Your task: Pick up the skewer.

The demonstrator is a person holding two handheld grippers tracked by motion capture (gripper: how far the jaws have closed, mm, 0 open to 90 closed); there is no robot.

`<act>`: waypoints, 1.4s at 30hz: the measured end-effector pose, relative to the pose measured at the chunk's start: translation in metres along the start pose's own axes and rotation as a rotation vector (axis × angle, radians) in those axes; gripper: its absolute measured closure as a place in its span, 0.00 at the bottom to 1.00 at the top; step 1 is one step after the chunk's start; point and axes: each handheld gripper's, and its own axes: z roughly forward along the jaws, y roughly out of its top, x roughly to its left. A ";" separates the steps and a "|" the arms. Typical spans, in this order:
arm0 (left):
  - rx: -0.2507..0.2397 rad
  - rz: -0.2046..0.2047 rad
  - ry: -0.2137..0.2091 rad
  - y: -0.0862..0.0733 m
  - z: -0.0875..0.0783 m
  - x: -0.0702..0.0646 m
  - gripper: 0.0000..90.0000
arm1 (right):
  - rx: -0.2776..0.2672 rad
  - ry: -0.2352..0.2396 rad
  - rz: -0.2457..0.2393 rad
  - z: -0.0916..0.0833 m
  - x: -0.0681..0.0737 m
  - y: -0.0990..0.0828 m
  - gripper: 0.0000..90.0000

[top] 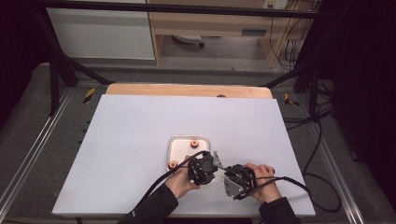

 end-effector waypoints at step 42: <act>0.134 -0.049 -0.025 -0.010 0.000 0.010 0.98 | 0.063 -0.073 -0.218 -0.005 -0.011 0.019 0.95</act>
